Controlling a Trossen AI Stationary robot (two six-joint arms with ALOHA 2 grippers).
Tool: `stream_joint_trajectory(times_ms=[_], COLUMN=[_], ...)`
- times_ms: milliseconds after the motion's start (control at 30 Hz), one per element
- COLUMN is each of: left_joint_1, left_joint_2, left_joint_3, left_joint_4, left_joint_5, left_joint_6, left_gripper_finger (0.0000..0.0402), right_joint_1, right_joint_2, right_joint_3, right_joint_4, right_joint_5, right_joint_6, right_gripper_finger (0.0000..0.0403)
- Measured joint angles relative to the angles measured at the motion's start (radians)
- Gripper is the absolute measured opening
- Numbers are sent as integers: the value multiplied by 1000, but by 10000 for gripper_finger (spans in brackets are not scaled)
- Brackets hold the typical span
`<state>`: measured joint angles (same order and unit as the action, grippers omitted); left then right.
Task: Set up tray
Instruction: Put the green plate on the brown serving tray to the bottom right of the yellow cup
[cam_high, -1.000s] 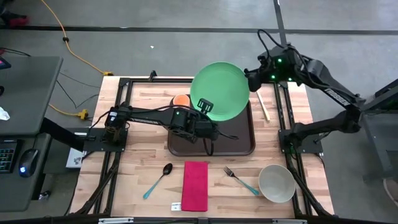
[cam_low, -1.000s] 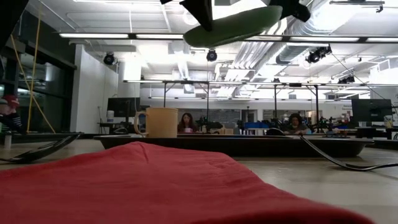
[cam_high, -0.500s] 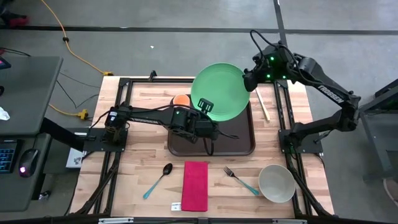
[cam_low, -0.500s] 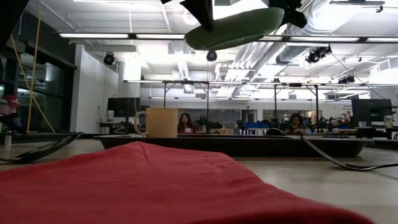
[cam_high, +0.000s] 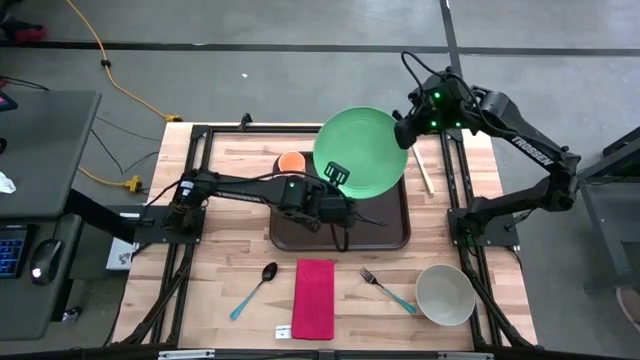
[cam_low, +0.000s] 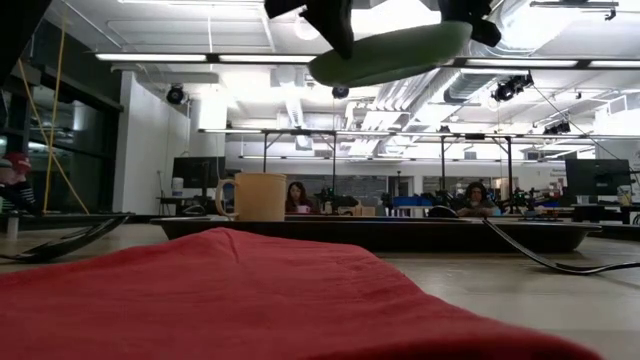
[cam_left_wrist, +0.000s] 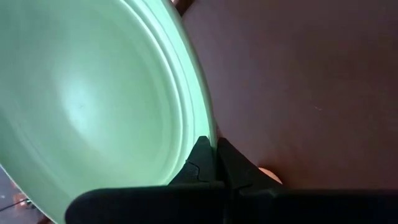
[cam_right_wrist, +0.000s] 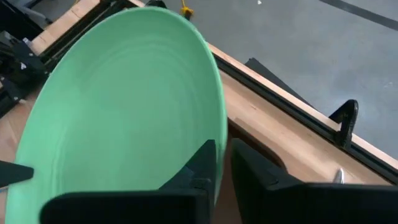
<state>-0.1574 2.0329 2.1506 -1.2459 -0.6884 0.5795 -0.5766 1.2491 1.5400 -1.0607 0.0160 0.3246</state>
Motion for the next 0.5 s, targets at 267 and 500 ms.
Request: stream_joint_trajectory(times_ms=[267,500], left_joint_1=[0,1], left_joint_2=[3,3], left_joint_3=[0,0], left_joint_4=[32,79], left_joint_5=[-9,-38], left_joint_6=[45,93], left_gripper_finger=[12,12], right_joint_1=[0,0], right_joint_2=[0,14], right_joint_3=[0,0], right_joint_4=[-18,-29], right_joint_5=[-1,-6], right_joint_6=[-12,-12], right_gripper_finger=[24,49])
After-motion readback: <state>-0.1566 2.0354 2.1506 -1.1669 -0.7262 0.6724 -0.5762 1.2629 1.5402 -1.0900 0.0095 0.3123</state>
